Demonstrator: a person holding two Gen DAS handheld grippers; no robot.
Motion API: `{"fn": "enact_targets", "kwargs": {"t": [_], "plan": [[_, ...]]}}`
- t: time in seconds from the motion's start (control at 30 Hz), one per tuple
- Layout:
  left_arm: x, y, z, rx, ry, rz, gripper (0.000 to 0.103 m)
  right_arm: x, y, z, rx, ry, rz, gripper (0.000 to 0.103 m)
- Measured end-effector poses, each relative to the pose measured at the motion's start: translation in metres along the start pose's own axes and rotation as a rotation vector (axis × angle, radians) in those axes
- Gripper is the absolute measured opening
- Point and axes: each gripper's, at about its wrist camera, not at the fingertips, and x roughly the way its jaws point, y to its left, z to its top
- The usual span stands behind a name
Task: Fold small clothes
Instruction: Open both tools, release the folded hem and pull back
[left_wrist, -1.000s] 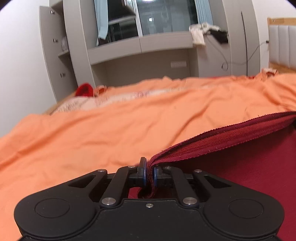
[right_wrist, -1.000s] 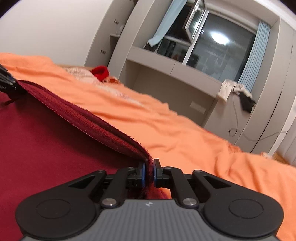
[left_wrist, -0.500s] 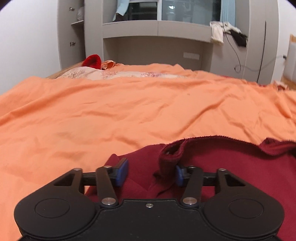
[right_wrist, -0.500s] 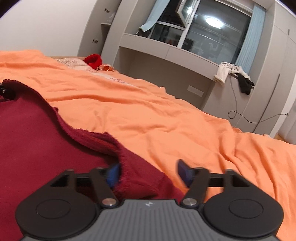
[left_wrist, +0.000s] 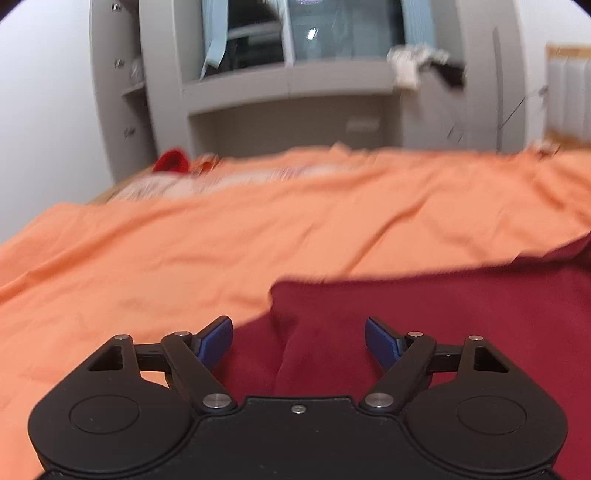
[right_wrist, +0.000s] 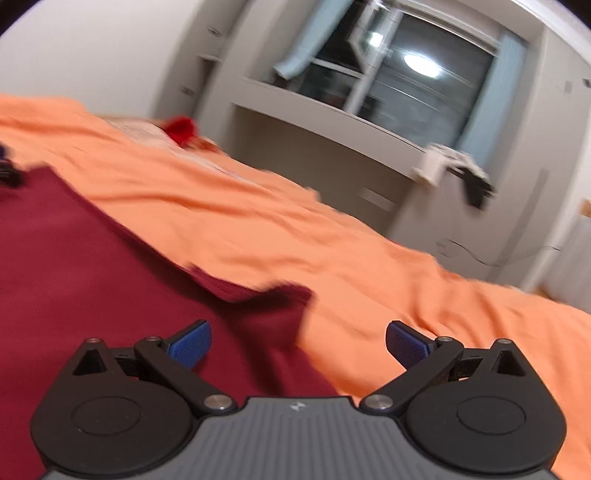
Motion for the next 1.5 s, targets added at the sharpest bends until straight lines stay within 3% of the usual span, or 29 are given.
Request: {"fn": "enact_targets", "kwargs": {"t": [0.1,0.27,0.4,0.53,0.67,0.83,0.93,1.03,1.13,1.27,1.5], "plan": [[0.014,0.006,-0.004,-0.042,0.059,-0.004,0.083,0.022,-0.014,-0.007,0.105,0.068,-0.025,0.103],[0.014,0.008,-0.007,-0.052,0.059,-0.005,0.084,0.047,-0.059,-0.023,0.438,0.188,0.091,0.103],[0.013,0.008,-0.008,-0.053,0.059,0.000,0.085,0.047,-0.091,-0.040,0.647,0.203,0.159,0.103],[0.011,0.008,-0.006,-0.061,0.050,0.003,0.086,0.039,-0.098,-0.039,0.657,0.173,0.123,0.103],[-0.005,0.011,-0.005,-0.083,-0.010,0.003,0.086,0.029,-0.098,-0.033,0.642,0.145,0.098,0.103],[-0.045,0.015,-0.003,-0.122,-0.116,0.031,0.098,0.025,-0.084,-0.012,0.531,0.091,0.112,0.103],[-0.067,0.015,-0.008,-0.130,-0.142,0.069,0.100,0.039,-0.068,0.001,0.439,0.130,0.182,0.103],[-0.087,0.017,-0.022,-0.127,-0.152,0.120,0.100,0.057,-0.055,0.004,0.415,0.168,0.117,0.103],[-0.109,0.023,-0.040,-0.151,-0.162,0.143,0.102,0.065,-0.061,0.000,0.495,0.189,0.068,0.103],[-0.135,0.036,-0.062,-0.229,-0.157,0.123,0.102,0.050,-0.080,-0.007,0.589,0.161,0.018,0.103],[-0.160,0.047,-0.091,-0.333,-0.144,0.002,0.102,-0.011,-0.095,-0.001,0.627,0.059,0.054,0.103]]}}
